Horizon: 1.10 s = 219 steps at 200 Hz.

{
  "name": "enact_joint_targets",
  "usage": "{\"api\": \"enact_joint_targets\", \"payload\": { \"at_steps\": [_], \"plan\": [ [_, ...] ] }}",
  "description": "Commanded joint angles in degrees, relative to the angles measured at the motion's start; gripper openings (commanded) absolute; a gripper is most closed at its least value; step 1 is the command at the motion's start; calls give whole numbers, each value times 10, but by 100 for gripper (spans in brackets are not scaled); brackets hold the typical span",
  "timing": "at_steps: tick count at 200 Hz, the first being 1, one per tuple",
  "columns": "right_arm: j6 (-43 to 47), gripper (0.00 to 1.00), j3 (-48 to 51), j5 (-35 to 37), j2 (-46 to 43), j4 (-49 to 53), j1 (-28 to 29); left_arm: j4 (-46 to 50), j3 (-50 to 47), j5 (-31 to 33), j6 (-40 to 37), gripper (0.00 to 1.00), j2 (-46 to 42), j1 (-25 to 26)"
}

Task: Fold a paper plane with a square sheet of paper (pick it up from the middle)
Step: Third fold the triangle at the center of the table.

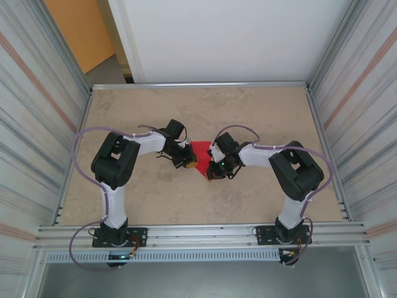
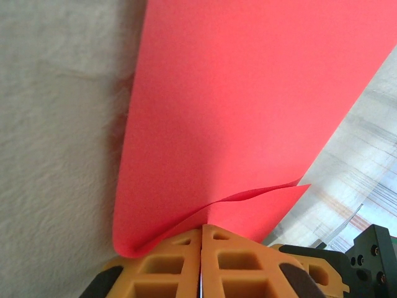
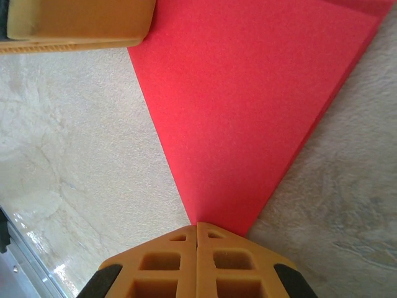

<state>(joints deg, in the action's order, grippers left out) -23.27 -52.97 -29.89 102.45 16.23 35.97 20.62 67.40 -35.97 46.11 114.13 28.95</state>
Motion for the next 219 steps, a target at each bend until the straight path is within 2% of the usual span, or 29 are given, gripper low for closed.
{"api": "enact_joint_targets", "payload": {
  "at_steps": [1, 51, 88, 161, 219],
  "plan": [
    [15, 5, 30, 13, -11, 62, -2, 55, -26, 94, -11, 8, 56, 0],
    [16, 6, 53, 7, -51, 65, -8, 55, -20, 87, -13, 8, 56, -1],
    [7, 8, 47, -10, -102, 14, -8, 59, -10, 80, -15, 8, 53, -1],
    [-23, 3, -23, 33, -2, 2, 4, 57, 6, 65, -20, 8, 40, 3],
    [-23, 2, -17, 64, 21, 24, 7, 22, 30, 50, -66, 10, -28, 10]
  ]
}}
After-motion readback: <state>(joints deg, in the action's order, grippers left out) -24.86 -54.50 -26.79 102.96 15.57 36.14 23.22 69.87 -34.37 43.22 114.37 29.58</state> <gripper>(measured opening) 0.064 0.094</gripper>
